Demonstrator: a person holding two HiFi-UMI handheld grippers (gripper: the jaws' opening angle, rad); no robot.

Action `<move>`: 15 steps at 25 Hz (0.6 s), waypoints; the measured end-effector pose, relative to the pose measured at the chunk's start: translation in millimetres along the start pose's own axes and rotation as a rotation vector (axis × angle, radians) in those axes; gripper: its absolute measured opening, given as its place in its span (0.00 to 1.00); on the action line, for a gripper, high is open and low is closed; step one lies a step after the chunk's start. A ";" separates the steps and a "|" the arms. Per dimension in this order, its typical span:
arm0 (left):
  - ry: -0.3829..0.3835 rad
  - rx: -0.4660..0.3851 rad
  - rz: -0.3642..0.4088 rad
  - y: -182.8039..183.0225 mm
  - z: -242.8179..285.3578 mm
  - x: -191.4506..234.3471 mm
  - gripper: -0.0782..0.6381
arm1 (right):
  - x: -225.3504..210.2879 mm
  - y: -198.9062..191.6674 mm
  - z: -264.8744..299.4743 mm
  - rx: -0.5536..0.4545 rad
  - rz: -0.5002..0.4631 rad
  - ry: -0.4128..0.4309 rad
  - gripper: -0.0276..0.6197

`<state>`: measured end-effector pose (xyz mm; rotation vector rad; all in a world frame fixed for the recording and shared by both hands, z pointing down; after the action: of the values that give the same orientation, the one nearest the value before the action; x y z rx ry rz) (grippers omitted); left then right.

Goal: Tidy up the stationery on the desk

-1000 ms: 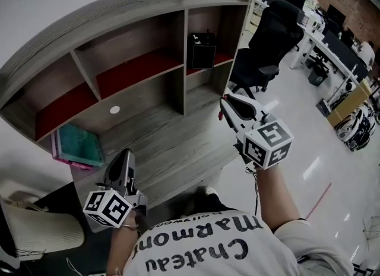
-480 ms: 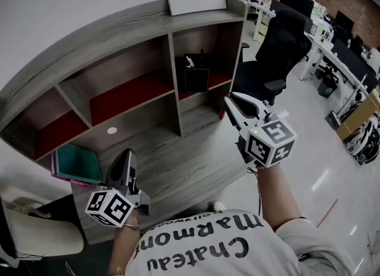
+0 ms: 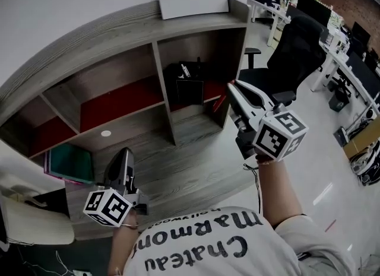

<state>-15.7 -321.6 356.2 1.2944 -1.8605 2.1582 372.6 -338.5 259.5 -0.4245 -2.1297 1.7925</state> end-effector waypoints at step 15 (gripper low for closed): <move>0.172 -0.065 0.003 -27.3 5.0 -15.5 0.13 | -49.1 49.4 41.1 -0.244 0.020 0.112 0.13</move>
<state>10.9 -310.3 369.3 1.0583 -1.8497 2.1157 400.2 -387.7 201.6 -0.5929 -2.2779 1.4852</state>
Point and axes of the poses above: the fingertips, and each gripper's own axes: z forward along the fingers, x to its left, y out of its top, the point moved 10 cm from there along -z, backward along the fingers, and after that the axes turned 12 degrees about -z, right-handed, at the moved point
